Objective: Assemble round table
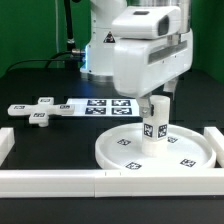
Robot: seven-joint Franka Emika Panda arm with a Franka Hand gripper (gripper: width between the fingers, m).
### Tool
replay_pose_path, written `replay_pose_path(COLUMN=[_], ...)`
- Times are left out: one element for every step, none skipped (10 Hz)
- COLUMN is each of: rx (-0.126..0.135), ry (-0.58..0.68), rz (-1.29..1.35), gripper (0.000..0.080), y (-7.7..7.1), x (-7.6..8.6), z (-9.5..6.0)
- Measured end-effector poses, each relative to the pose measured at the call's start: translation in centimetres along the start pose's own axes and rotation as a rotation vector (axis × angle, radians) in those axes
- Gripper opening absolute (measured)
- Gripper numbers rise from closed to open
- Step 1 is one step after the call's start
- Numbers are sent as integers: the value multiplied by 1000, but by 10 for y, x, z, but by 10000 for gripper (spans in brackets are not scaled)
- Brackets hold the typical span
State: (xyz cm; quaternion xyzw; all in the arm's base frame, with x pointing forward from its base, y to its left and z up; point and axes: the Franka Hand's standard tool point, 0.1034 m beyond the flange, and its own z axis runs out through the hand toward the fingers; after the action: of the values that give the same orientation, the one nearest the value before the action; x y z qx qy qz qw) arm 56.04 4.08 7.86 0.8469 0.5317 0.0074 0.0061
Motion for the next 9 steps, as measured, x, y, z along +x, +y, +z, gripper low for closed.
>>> replay_pose_path(rx=[-9, -17, -14, -18, -23, -21, -20, -20, -20], ry=[-15, -31, -45, -53, -64, -66, -66, -66, -66], rz=[-65, -179, -262, -296, -374, -413, -479, -491, -488], gripper=[649, 649, 649, 649, 649, 649, 649, 649, 530], y=[0, 3, 4, 5, 6, 6, 7, 7, 7], x=[2, 5, 6, 9, 10, 9, 8, 7, 7], z=[1, 2, 4, 3, 2, 2, 2, 2, 2])
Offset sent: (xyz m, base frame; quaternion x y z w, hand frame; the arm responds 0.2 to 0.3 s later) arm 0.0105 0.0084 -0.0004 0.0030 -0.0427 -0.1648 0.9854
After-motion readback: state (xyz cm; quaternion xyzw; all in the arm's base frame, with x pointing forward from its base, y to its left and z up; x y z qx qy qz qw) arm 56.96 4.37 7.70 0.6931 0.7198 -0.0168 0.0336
